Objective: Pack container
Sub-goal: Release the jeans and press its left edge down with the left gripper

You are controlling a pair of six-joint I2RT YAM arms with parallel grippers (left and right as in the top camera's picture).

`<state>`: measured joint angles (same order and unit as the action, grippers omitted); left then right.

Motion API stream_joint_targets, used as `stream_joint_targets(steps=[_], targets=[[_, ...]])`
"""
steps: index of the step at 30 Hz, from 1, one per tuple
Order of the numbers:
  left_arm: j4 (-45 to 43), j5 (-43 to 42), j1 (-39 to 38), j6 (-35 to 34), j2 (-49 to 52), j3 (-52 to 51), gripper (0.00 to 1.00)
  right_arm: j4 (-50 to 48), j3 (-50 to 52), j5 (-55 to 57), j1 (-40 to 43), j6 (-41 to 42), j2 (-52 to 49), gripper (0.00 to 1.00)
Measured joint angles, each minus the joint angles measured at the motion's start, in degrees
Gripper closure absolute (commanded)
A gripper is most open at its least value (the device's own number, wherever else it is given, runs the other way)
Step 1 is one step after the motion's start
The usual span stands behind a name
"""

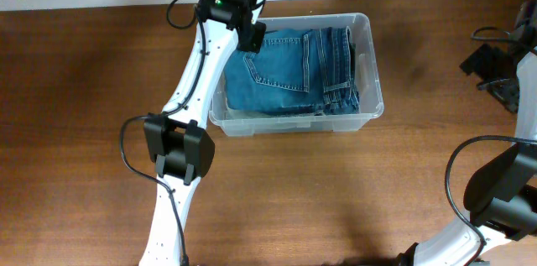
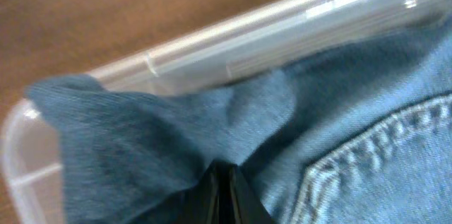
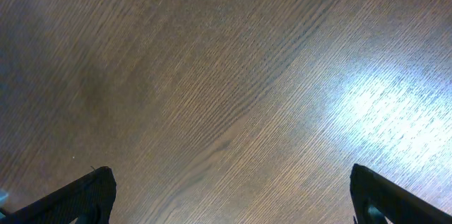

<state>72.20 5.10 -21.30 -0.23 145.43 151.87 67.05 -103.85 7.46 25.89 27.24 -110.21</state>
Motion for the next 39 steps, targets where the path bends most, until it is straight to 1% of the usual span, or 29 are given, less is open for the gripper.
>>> stream_joint_targets(steps=[6, 15, 27, 39], targets=[[2.93, -1.49, 0.0, 0.0, 0.39, 0.26, 0.94, -0.02, 0.0, 0.0, 0.0, -0.02, 0.0, 0.02], [5.05, -1.68, -0.98, -1.07, 0.42, 0.35, 0.94, 0.0, 0.0, 0.0, 0.0, 0.0, 0.0, 0.02], [-3.72, -2.25, -1.16, -1.2, 4.15, 0.33, 0.94, 0.0, 0.0, -0.02, 0.0, 0.0, 0.0, 0.02], [-12.02, -5.27, 1.25, 4.22, 6.12, 0.33, 0.94, 0.0, 0.0, 0.0, 0.0, 0.02, 0.0, 0.02]])
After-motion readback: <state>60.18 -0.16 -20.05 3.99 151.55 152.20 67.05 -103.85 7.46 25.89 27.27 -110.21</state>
